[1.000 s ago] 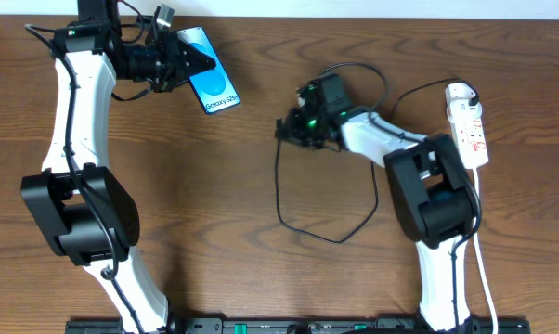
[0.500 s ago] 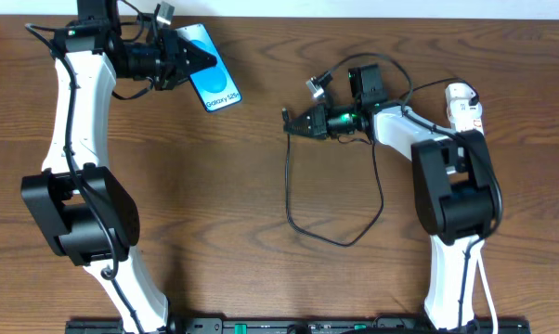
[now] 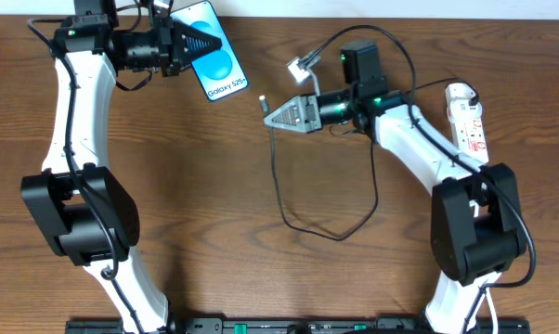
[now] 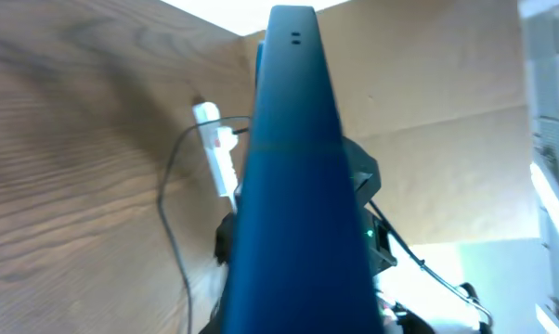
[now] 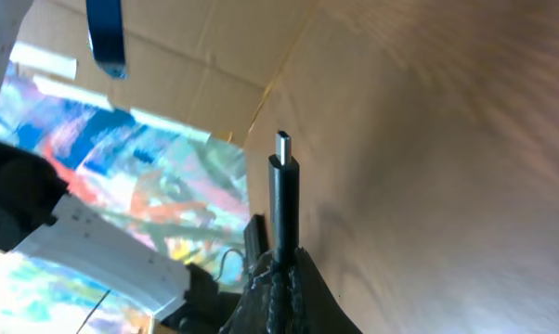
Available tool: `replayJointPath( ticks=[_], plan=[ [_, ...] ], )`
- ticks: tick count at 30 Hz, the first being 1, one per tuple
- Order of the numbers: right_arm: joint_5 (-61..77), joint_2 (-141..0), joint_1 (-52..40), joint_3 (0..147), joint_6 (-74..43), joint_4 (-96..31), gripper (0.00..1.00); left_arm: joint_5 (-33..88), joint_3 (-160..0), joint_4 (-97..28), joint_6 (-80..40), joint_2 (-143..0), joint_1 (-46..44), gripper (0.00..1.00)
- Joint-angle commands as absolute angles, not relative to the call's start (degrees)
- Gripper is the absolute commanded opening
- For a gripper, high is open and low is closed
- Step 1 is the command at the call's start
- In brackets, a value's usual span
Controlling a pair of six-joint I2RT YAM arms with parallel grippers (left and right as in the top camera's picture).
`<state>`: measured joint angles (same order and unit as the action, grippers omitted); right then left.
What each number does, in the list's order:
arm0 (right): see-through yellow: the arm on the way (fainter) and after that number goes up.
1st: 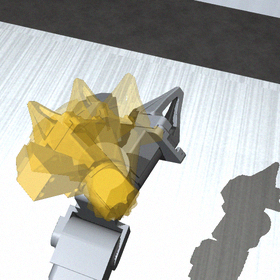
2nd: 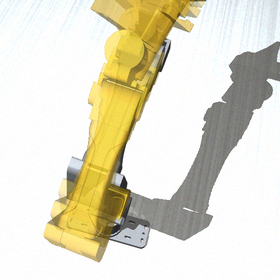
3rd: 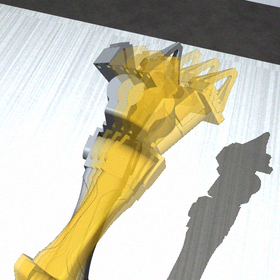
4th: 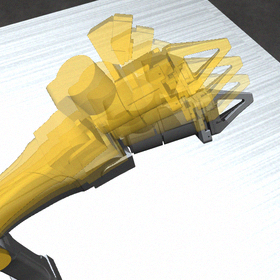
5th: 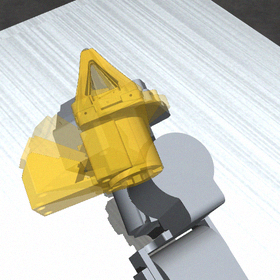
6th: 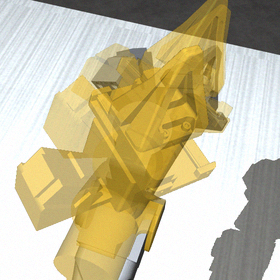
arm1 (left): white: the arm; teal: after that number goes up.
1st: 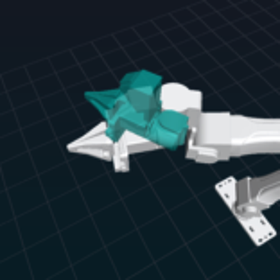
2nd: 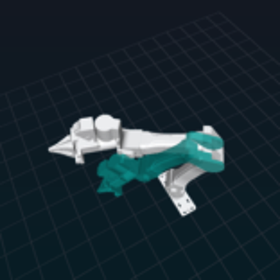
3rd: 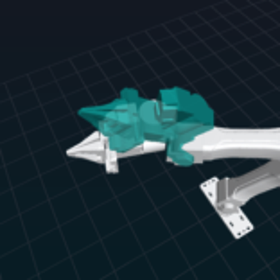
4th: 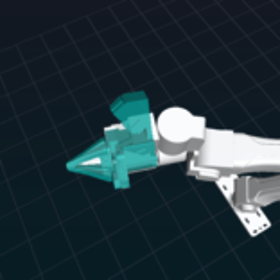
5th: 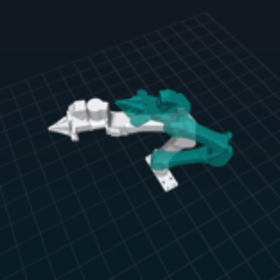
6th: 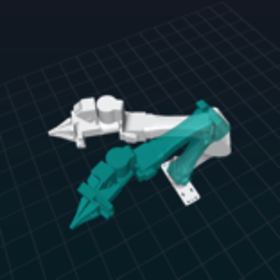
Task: Plug charger to phone and switch on socket
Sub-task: 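Lift the cable end with the right gripper toward the held phone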
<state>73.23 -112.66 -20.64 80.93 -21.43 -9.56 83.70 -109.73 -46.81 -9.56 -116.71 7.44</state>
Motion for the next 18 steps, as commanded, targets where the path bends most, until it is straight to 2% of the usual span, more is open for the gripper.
replayJointPath(
  ticks=[1,7,18],
  plan=[
    [76.7,-110.2,-22.2,80.9,-23.4,-9.4,0.01,89.6,-110.3,-46.6,-8.6,-115.9,7.5,0.07],
    [79.4,-110.2,-24.3,80.9,-23.8,-8.5,0.01,90.1,-110.3,-46.5,-10.1,-115.9,7.6,0.07],
    [81.6,-110.2,-26.7,80.9,-32.6,4.3,0.01,90.1,-110.3,-46.6,-10.3,-115.9,7.5,0.07]
  ],
)
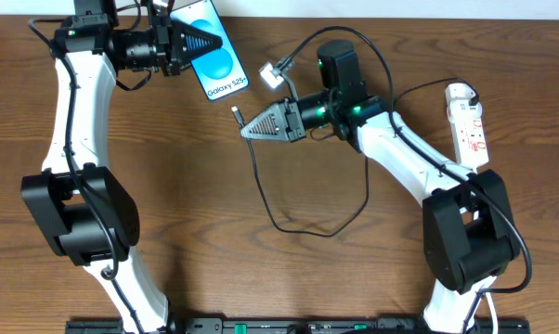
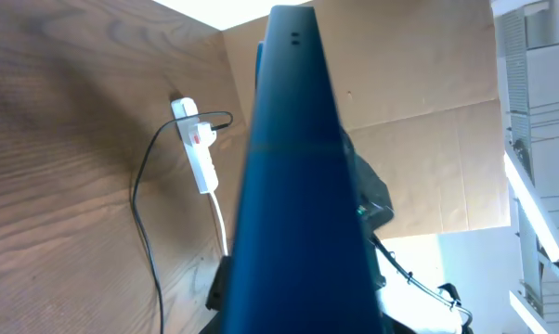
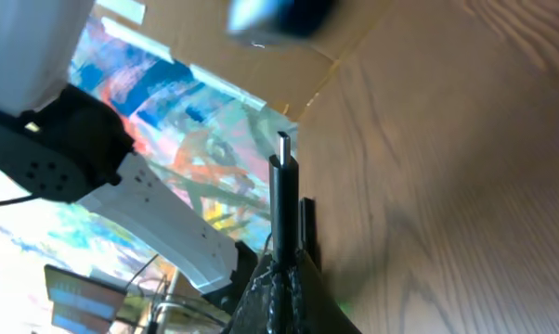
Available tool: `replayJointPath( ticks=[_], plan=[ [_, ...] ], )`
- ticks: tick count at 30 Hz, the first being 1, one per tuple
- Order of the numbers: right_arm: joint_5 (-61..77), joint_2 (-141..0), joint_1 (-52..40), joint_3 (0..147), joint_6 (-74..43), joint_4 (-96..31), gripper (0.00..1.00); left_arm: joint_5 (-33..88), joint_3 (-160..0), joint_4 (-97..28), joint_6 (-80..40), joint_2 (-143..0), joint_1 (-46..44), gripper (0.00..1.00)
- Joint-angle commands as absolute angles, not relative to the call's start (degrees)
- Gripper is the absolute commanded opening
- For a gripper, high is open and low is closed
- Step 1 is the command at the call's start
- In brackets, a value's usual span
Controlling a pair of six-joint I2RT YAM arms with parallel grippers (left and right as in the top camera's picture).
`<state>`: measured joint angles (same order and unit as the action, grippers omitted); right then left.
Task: Plug charger to phone and switch on socket
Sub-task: 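Lift the cable end with the right gripper toward the held phone, then align and push the USB-C plug into the phone's bottom port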
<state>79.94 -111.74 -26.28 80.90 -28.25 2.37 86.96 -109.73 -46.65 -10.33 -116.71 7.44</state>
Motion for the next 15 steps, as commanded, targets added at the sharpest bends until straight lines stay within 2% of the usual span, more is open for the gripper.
replayJointPath(
  ticks=[1,15],
  plan=[
    [81.6,-110.2,-26.7,80.9,-33.6,5.2,0.01,90.1,-110.3,-46.6,-10.3,-115.9,7.5,0.07],
    [81.4,-110.3,-26.7,80.9,-35.4,7.1,0.01,90.1,-110.3,-46.6,-10.1,-115.9,7.5,0.07]
  ],
)
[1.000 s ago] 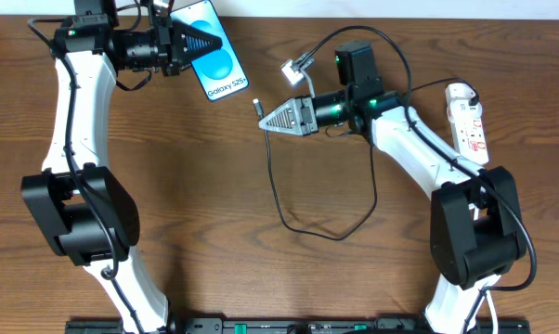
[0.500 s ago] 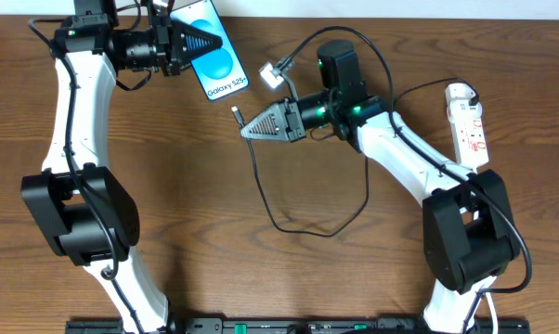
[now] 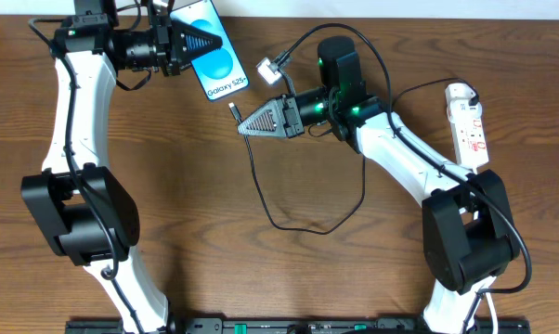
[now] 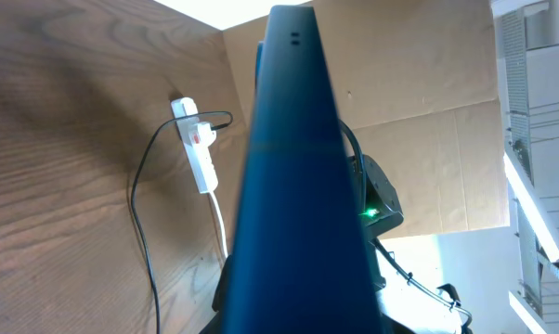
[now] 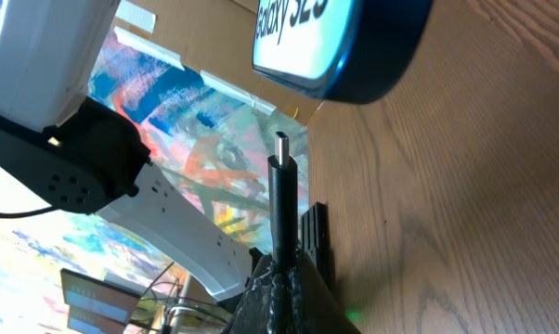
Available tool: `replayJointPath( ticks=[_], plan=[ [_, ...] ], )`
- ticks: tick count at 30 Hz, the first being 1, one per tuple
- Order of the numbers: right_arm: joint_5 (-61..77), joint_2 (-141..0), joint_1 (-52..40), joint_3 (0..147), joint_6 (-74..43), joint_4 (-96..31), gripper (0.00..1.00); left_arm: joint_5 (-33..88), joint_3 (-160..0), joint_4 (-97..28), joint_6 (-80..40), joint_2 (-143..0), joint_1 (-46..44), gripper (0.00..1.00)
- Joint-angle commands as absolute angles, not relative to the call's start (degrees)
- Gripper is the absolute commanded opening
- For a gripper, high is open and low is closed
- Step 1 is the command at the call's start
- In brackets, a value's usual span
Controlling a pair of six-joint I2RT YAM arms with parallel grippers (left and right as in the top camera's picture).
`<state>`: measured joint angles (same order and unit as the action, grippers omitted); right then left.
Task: Plug charger to phone and switch on socket
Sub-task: 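Align and push the USB-C plug into the phone's bottom port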
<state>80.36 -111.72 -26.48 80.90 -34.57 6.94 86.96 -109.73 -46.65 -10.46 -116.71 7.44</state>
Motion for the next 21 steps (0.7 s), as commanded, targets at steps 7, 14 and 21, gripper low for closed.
replayJointPath(
  ticks=[7,14,21],
  plan=[
    [79.2,-110.3,-26.7,80.9,-35.3,7.7,0.01,90.0,-110.3,-46.6,-10.1,-115.9,7.5,0.08],
    [77.2,-110.3,-26.7,80.9,-35.3,8.4,0.01,89.8,-110.3,-46.6,-9.2,-115.9,7.4,0.07],
    [76.2,-110.3,-26.5,80.9,-35.3,8.5,0.01,89.3,-110.3,-46.6,-8.6,-115.9,6.4,0.08]
  ],
)
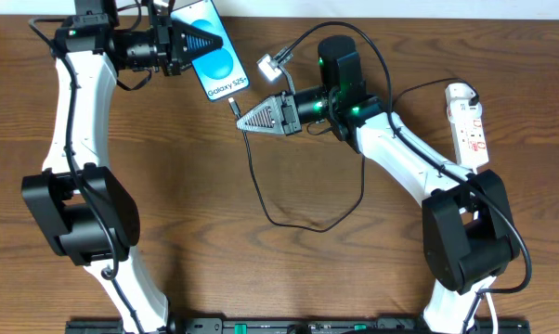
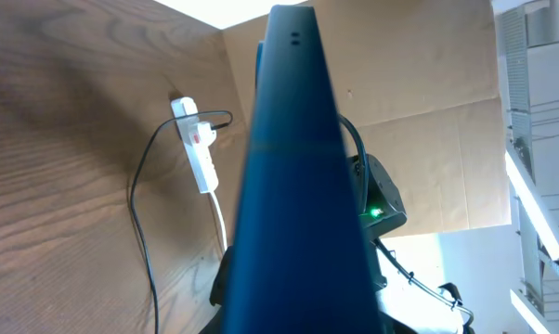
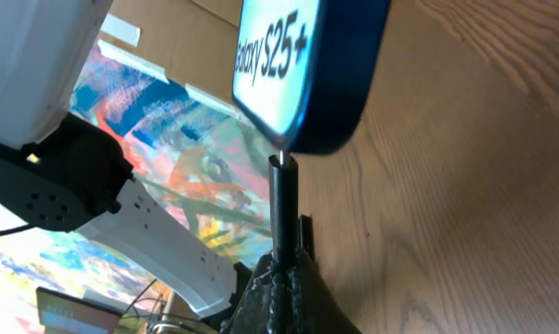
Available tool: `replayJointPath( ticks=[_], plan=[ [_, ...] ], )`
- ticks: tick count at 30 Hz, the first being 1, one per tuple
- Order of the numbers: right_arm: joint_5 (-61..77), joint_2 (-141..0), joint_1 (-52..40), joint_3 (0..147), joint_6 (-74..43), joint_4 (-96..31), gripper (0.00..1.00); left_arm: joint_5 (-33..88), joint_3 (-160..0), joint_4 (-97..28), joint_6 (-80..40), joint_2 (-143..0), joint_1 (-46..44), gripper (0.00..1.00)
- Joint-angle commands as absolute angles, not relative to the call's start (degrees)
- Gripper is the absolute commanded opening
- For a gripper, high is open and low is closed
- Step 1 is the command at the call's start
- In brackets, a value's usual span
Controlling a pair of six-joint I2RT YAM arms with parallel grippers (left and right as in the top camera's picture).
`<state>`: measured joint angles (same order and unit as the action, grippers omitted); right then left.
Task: Plug charger to phone and switch on socket
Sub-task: 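Align and push the USB-C plug into the phone's bottom port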
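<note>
A blue phone point(image 1: 218, 63) with a lit "Galaxy S25+" screen is held at the table's far left; my left gripper point(image 1: 208, 44) is shut on its upper end. In the left wrist view the phone point(image 2: 298, 186) fills the middle, edge-on. My right gripper point(image 1: 249, 120) is shut on the black charger plug point(image 1: 234, 105), just below the phone's bottom edge. In the right wrist view the charger plug point(image 3: 281, 209) points up with its tip at the phone's bottom edge point(image 3: 321, 93). The white socket strip point(image 1: 469, 125) lies at the right.
The black charger cable point(image 1: 303, 218) loops across the middle of the brown table point(image 1: 187, 232). A white tag point(image 1: 267, 66) hangs on the cable near the right arm. Cardboard walls and a colourful picture show behind in the wrist views.
My right gripper has carried the plug a little further toward the phone; in the right wrist view the plug's tip now meets the phone's bottom edge. The left gripper and phone have not moved.
At first my right gripper held the plug near the table's middle, well right of the phone in my left gripper. Then it stood further left, nearer the phone. Now the plug tip is at the phone's bottom edge.
</note>
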<state>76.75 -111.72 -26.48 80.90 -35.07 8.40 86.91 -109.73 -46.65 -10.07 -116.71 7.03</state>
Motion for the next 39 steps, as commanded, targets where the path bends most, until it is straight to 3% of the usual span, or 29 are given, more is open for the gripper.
replayJointPath(
  ticks=[1,39],
  plan=[
    [76.2,-110.3,-26.5,80.9,-35.3,8.5,0.01,89.0,-110.3,-46.5,-8.6,-115.9,6.3,0.07],
    [77.9,-110.3,-25.2,80.9,-34.7,9.0,0.01,87.9,-110.3,-46.2,-7.5,-115.9,7.2,0.07]
  ],
)
